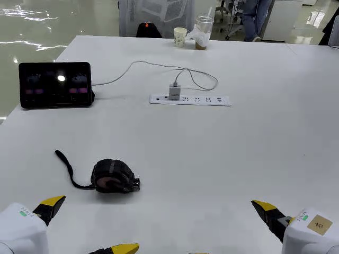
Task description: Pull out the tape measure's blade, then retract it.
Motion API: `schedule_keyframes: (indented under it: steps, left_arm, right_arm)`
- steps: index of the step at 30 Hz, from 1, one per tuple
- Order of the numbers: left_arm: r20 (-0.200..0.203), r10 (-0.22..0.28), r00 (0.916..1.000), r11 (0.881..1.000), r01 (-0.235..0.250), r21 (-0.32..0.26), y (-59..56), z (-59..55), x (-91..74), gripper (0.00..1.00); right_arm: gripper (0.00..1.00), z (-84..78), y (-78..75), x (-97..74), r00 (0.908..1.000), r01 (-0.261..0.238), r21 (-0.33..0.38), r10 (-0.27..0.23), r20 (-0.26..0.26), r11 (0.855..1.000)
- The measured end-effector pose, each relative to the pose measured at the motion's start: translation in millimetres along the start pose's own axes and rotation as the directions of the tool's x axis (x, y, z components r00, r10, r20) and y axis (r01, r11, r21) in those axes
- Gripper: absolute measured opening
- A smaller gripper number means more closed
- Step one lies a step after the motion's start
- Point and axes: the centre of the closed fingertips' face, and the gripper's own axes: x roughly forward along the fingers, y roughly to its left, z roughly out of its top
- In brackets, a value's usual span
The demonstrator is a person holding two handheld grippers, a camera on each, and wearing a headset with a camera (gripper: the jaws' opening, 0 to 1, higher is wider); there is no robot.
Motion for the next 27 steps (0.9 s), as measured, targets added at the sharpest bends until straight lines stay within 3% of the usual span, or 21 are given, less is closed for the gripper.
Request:
schedule_keyframes:
  steps: [7,14,27]
  left_arm:
    - [-0.011,-0.010,0.9999,1.000,0.010,0.010,2.6,2.3,4.2,0.99]
    - [-0.037,-0.030,0.9989,0.999,0.030,0.012,2.3,-2.6,8.6,0.99]
    - [-0.057,-0.060,0.9966,0.998,0.062,0.030,7.8,2.6,19.4,0.98]
  right_arm:
    - [0.99,0.5,-1.0,5.6,0.9992,-0.038,-0.021,0.038,-0.014,0.999]
    - [0.99,4.1,-6.7,9.9,0.9982,-0.057,-0.034,0.056,-0.023,0.998]
    - [0.99,6.0,-8.1,21.1,0.9911,-0.125,-0.084,0.120,-0.057,0.989]
